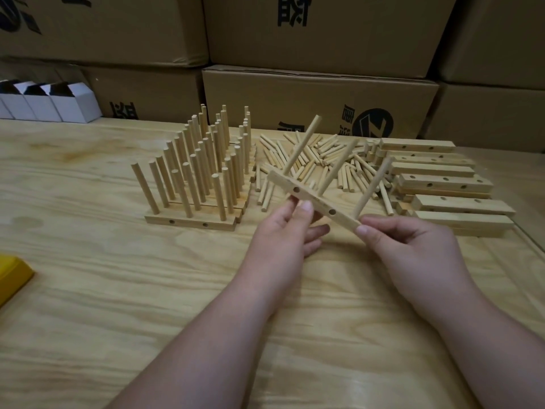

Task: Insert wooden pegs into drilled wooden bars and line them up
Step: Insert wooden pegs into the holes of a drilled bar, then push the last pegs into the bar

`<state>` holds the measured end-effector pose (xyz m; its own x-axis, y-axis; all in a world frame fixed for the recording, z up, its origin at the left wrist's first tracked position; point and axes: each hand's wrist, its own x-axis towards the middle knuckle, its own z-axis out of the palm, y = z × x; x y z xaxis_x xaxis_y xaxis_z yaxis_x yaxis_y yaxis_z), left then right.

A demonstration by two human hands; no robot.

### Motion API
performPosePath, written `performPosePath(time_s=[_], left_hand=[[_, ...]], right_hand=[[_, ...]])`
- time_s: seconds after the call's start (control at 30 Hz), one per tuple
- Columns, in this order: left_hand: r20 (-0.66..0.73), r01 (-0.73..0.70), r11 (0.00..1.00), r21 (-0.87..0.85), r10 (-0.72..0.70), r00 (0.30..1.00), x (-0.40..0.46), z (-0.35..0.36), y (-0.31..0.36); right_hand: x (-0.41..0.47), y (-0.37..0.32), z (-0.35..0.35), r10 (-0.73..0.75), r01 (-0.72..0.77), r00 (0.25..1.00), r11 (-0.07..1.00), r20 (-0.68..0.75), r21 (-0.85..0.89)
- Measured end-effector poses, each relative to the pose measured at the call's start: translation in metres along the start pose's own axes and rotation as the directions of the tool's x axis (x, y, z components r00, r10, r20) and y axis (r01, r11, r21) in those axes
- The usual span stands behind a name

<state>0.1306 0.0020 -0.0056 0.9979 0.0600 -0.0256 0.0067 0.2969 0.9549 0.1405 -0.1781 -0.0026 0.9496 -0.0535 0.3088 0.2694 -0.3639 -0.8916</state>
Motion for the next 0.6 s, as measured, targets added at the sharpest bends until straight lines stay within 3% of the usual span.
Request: performPosePath(time_s=[0.17,0.3,0.4,0.5,0.6], left_hand=[[0.077,-0.078,0.969,0.234,0.061,0.995,-0.007,0.003,-0.003],[0.275,-0.219,0.775,0.593,0.061,0.959,-0.022,0.008,-0.001],[0.394,-0.312,0.676,0.668,0.035,0.918,-0.037,0.016,0.006],[0.558,-0.488,0.505,0.712,0.016,0.83,-0.055,0.027,0.007],[0.576,-0.492,0.513,0.704,-0.007,0.817,-0.062,0.034,0.008]], right_hand=[[0.006,0.006,-0.006,-0.009,0.008,0.994,1.0,-0.108,-0.013],[0.004,0.007,-0.004,-0.097,0.092,0.993,0.993,-0.061,-0.072],[0.002,0.007,0.004,-0.128,0.131,0.991,0.988,0.034,-0.087],[0.002,0.005,0.014,-0.142,0.159,0.977,0.983,0.16,-0.097],[0.003,0.005,0.022,-0.129,0.184,0.955,0.963,0.268,-0.195]])
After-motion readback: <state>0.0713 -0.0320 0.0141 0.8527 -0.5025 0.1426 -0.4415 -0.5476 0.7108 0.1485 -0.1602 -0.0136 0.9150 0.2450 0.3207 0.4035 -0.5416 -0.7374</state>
